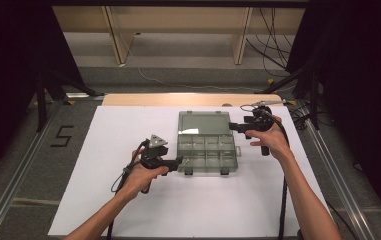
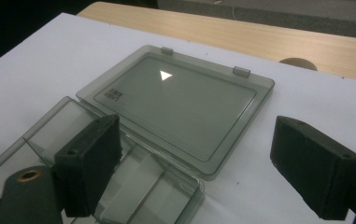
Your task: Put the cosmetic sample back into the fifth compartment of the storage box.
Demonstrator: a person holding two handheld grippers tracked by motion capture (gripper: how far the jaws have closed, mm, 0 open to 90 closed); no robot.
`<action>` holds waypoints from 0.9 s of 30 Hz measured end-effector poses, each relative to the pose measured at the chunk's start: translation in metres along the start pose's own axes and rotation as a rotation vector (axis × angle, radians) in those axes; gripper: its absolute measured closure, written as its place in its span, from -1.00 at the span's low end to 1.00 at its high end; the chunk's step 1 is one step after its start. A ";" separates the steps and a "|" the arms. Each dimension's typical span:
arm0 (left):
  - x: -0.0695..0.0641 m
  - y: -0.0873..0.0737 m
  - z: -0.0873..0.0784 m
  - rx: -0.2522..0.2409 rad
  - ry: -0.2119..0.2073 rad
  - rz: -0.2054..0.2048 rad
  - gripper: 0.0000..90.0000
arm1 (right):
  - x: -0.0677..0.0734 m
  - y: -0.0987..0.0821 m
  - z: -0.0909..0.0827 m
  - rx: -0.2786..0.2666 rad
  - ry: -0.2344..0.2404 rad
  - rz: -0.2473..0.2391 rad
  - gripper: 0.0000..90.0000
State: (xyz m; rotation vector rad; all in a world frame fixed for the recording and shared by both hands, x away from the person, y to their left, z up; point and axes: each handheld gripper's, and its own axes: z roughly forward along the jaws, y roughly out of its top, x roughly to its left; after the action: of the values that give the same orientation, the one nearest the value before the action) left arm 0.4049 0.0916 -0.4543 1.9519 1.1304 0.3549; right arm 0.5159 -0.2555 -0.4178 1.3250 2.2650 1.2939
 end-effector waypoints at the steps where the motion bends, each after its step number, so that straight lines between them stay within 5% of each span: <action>1: 0.000 0.000 0.002 0.002 0.002 -0.002 -0.23 | 0.000 0.001 0.002 0.007 -0.004 0.006 -0.61; 8: 0.002 0.002 0.010 0.083 -0.012 0.026 -0.07 | -0.002 0.006 0.011 0.038 -0.016 0.009 -0.61; 18: 0.001 0.001 0.021 0.096 -0.016 -0.003 0.06 | -0.004 0.006 0.020 0.041 -0.016 -0.007 -0.60; 27: -0.001 0.002 0.024 0.129 0.007 -0.014 0.43 | -0.005 0.005 0.024 0.061 -0.031 0.002 -0.60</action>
State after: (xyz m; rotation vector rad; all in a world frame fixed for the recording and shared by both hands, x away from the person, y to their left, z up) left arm 0.4196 0.0774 -0.4669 2.0551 1.1969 0.2869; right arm 0.5350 -0.2440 -0.4296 1.3583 2.2994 1.2058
